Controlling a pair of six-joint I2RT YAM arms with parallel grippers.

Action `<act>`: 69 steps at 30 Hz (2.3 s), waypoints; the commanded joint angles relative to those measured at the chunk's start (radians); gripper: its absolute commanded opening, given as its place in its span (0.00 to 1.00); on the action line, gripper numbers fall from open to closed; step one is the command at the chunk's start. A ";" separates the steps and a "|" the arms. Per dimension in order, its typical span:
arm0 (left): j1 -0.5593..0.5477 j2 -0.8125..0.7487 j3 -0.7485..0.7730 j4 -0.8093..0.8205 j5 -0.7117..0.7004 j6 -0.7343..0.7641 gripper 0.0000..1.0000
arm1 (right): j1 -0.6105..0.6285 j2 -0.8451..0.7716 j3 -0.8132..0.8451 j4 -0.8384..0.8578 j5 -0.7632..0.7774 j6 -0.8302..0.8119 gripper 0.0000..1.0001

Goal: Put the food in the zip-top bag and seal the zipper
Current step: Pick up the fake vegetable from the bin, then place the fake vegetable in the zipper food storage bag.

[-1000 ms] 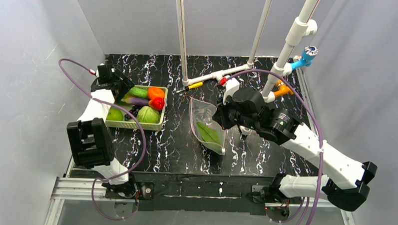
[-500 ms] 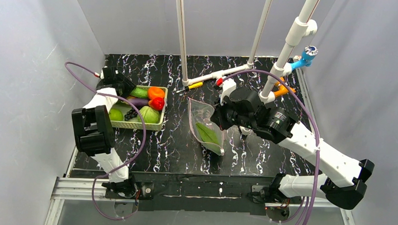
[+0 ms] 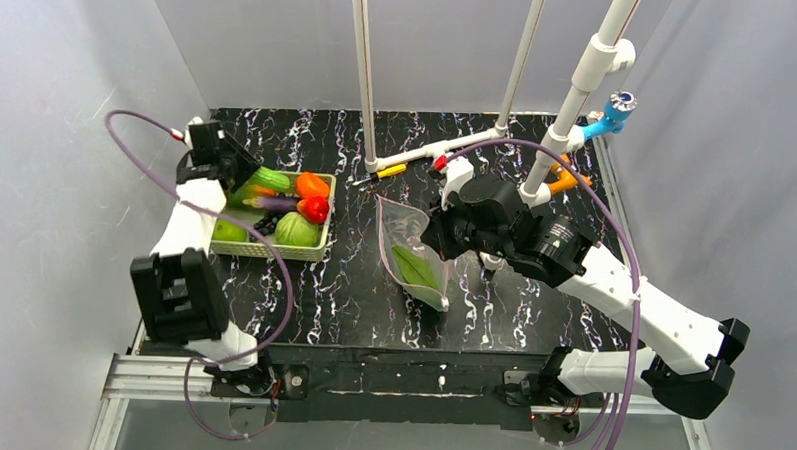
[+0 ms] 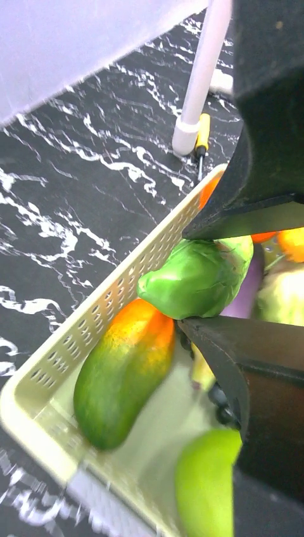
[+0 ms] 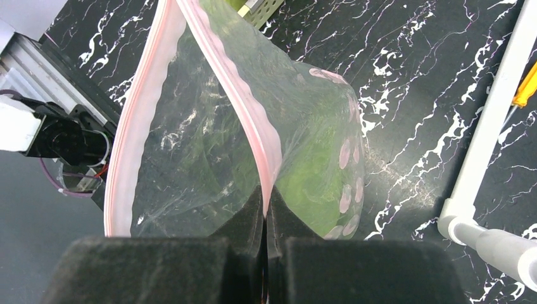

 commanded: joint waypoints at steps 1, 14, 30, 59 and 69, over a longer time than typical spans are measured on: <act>-0.022 -0.277 0.060 -0.158 -0.141 0.092 0.00 | -0.002 -0.002 0.028 0.045 -0.009 0.007 0.01; -0.030 -0.695 0.068 -0.357 0.428 -0.130 0.00 | -0.002 0.030 0.036 0.060 -0.031 0.044 0.01; -0.559 -0.801 0.000 -0.266 0.656 -0.182 0.00 | -0.002 0.035 0.048 0.070 -0.017 0.094 0.01; -1.076 -0.668 0.058 -0.256 -0.196 -0.162 0.00 | -0.002 0.015 0.060 0.064 -0.052 0.103 0.01; -1.116 -0.634 0.020 -0.255 -0.155 -0.123 0.00 | -0.002 0.008 0.070 0.067 -0.051 0.108 0.01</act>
